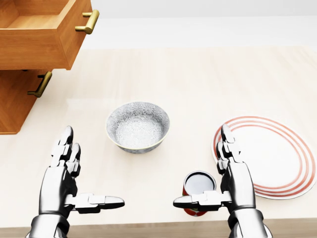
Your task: Put the bowl on top of the cabinet.
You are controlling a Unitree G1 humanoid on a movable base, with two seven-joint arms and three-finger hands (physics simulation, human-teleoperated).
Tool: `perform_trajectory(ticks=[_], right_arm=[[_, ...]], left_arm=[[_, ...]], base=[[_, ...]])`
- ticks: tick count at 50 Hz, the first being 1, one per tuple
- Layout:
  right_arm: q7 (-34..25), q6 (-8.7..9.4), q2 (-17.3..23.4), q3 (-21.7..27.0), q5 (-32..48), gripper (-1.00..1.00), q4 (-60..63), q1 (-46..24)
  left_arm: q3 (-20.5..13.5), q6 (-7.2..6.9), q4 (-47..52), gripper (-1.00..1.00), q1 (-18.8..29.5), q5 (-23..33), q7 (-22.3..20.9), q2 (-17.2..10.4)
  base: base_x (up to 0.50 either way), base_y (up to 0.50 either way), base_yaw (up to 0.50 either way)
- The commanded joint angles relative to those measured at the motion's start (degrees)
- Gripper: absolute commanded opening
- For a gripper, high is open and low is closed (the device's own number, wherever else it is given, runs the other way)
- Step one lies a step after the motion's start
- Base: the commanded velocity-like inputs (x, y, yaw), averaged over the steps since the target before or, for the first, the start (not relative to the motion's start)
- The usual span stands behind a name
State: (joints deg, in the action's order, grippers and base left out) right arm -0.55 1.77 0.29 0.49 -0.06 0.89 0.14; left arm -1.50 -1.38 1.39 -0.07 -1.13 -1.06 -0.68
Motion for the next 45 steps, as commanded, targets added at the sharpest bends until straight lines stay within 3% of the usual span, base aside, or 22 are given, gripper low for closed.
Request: perform_trajectory(ticks=[1, 45], right_arm=[[0.4, 3.23, 0.4, 0.6, 1.2, 1.0, 2.0, 0.0], [2.0, 3.23, -0.1, -0.1, 1.8, 0.99, 5.8, 0.8]], left_arm=[[-2.2, -3.46, 3.6, 1.0, -0.3, -1.6, -1.7, -1.0], [-1.1, -3.62, 12.3, 1.0, -4.2, 0.6, -3.0, -0.3]], base=[[0.0, 0.0, 0.0], [0.0, 0.0, 0.0]])
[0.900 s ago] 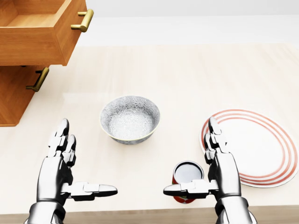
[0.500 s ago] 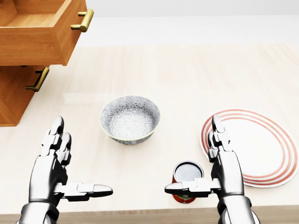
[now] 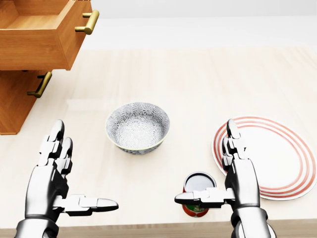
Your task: Put the bowl on top of the cabinet.
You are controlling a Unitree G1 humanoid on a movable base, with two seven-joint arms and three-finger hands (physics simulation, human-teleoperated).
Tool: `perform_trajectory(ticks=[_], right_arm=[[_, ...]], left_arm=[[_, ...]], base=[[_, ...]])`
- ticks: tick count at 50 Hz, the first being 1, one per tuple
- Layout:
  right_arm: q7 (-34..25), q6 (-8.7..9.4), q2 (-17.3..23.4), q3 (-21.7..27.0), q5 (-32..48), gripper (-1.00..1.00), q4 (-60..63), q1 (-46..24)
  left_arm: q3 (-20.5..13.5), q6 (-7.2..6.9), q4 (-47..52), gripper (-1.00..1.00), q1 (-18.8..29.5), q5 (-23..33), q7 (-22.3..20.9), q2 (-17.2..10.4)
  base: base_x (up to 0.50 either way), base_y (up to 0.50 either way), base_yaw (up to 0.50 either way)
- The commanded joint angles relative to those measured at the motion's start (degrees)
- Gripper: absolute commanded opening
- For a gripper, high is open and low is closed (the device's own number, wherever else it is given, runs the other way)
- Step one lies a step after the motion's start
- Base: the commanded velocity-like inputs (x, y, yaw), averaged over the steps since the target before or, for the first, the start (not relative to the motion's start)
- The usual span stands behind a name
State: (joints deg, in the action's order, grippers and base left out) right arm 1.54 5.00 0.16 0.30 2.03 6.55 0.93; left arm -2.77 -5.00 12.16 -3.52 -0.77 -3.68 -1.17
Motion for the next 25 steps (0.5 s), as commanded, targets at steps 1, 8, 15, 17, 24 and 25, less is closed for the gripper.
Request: perform_trajectory(ticks=[1, 8, 15, 17, 24, 25], right_arm=[[-0.1, 0.0, 0.0, 0.0, -0.2, 0.99, -0.1, 0.0], [-0.4, 0.0, 0.0, 0.0, -0.5, 0.99, -0.6, -0.3], [-0.4, 0.0, 0.0, -0.2, -0.4, 1.0, -0.9, -0.4], [-0.4, 0.0, 0.0, -0.1, -0.4, 1.0, -1.2, -0.5], [-0.1, 0.0, -0.1, -0.3, 0.1, 1.0, -2.2, -1.0], [-0.1, 0.0, 0.0, -0.3, 0.0, 0.99, -2.4, -1.0]], left_arm=[[0.1, 0.0, 1.4, 1.0, -0.7, 0.2, -0.4, 0.2], [0.6, 0.0, 0.1, 1.0, -0.9, 1.3, -0.3, 0.1], [1.2, 0.0, 0.0, 1.0, -1.7, 2.1, -0.8, 0.2], [1.1, 0.0, 0.2, 1.0, -1.6, 2.0, -1.0, 0.2], [0.9, 0.22, -0.4, 1.0, -1.4, 2.1, -1.4, 0.1], [0.9, 0.23, -0.4, 1.0, -1.5, 2.1, -1.4, 0.1]], base=[[0.27, 0.0, 0.0], [0.48, 0.0, 0.0], [0.5, 0.0, 0.0], [0.5, 0.0, 0.0], [0.5, 0.0, 0.0], [0.5, 0.0, 0.0]])
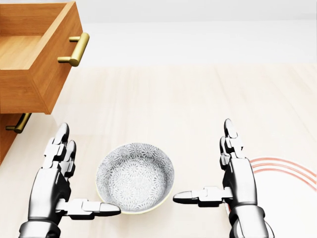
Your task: Put the bowl on top of the cabinet.
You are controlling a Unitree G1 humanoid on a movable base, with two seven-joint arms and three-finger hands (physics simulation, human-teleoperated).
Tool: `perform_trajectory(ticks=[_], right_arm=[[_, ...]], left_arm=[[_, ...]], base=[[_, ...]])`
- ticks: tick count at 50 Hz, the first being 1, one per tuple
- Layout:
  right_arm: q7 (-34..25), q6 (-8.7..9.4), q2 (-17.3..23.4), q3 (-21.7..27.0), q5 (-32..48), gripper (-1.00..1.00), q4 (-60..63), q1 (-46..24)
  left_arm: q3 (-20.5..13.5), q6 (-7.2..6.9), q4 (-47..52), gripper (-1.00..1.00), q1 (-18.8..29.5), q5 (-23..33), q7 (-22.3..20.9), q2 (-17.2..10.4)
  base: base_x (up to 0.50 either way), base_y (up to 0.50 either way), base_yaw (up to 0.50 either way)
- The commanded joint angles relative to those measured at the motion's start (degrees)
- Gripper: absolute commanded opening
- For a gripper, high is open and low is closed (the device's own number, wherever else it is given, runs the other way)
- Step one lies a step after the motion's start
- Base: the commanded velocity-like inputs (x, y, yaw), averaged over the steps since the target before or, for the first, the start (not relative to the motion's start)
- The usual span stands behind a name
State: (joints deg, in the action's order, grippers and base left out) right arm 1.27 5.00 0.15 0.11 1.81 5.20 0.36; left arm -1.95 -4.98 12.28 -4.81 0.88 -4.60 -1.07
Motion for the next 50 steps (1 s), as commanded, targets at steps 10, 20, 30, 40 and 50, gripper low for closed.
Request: perform_trajectory(ticks=[10, 20, 30, 40, 50], right_arm=[[-0.1, 0.0, 0.0, -0.1, 0.2, 0.99, -1.0, -0.3], [0.5, 0.0, -0.2, 0.3, -0.2, 1.0, -2.3, -1.0], [1.3, 0.0, 0.1, 0.5, -0.3, 1.0, -4.0, -1.8], [1.5, 0.0, 0.4, 1.3, -0.9, 0.99, -4.7, -2.1], [1.5, 0.0, 0.5, 1.6, -1.3, 1.0, -5.4, -2.4]], left_arm=[[0.2, -0.02, 0.2, 1.0, -0.5, 0.5, -0.6, 0.1], [0.3, -0.02, -0.6, 1.0, -0.5, 1.0, -0.6, -0.1], [0.8, 4.93, -2.9, 1.0, -1.2, 3.9, 0.8, 0.1], [3.6, 9.98, -6.5, 1.0, -3.5, 10.7, 5.0, 0.4], [4.9, 9.98, -7.1, 1.0, -4.9, 13.8, 6.4, 0.3]], base=[[0.5, 0.0, 0.0], [0.46, 0.0, 0.0], [0.0, 0.0, 0.0], [0.0, 0.0, 0.0], [0.0, 0.0, 0.0]])
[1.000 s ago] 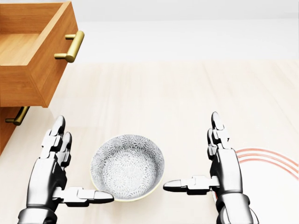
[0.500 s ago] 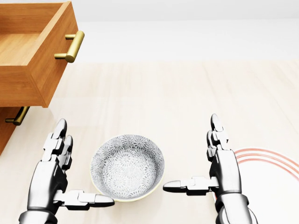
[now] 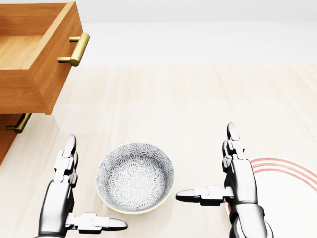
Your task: Put the bowl on top of the cabinet.
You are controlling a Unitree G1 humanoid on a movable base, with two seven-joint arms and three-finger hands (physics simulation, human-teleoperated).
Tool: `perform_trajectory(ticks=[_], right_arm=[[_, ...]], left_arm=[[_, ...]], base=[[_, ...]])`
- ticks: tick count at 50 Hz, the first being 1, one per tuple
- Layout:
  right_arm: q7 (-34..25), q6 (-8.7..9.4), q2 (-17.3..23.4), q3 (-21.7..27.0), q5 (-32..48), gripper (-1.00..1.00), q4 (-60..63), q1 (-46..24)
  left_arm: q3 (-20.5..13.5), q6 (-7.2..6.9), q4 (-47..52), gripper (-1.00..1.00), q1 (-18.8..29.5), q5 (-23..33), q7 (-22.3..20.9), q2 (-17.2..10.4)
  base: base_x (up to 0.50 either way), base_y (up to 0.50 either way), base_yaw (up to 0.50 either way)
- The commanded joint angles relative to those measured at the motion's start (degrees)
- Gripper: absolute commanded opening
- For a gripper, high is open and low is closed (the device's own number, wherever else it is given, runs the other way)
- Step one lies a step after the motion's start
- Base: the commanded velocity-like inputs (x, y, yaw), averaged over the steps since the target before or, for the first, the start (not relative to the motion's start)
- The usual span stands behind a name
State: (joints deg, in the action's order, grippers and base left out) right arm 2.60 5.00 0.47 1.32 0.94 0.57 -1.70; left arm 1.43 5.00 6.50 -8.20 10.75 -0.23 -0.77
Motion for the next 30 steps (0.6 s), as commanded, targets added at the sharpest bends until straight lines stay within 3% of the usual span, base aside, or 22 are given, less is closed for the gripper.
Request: perform_trajectory(ticks=[1, 23, 24, 25, 30], right_arm=[[0.2, 0.0, 0.1, 0.4, -0.4, 1.0, -0.8, -0.4], [0.4, 0.0, 0.2, 0.3, -0.3, 0.99, -2.2, -1.0], [0.3, 0.0, 0.2, 0.2, -0.2, 1.0, -2.9, -1.1], [0.3, -0.32, 0.0, -0.1, 0.1, 1.0, -3.5, -1.2], [-0.1, -0.12, 0.0, -0.1, -0.2, 1.0, -3.0, -1.1]], left_arm=[[1.5, 0.0, -1.3, 1.0, -1.5, 3.9, 2.0, 0.0], [2.5, 0.0, -0.4, 1.0, -2.6, 9.1, 4.2, -0.2], [5.0, 0.0, 2.2, 1.0, -4.6, 16.7, 8.3, -0.2], [7.0, 0.0, 1.5, 1.0, -6.0, 20.6, 11.2, -0.3], [7.8, 0.0, -1.0, 1.0, -5.6, 27.7, 19.7, -1.2]], base=[[0.0, 0.0, 0.0], [0.0, 0.0, 0.0], [0.0, 0.0, 0.0], [0.0, 0.0, 0.0], [0.0, 0.0, 0.0]])
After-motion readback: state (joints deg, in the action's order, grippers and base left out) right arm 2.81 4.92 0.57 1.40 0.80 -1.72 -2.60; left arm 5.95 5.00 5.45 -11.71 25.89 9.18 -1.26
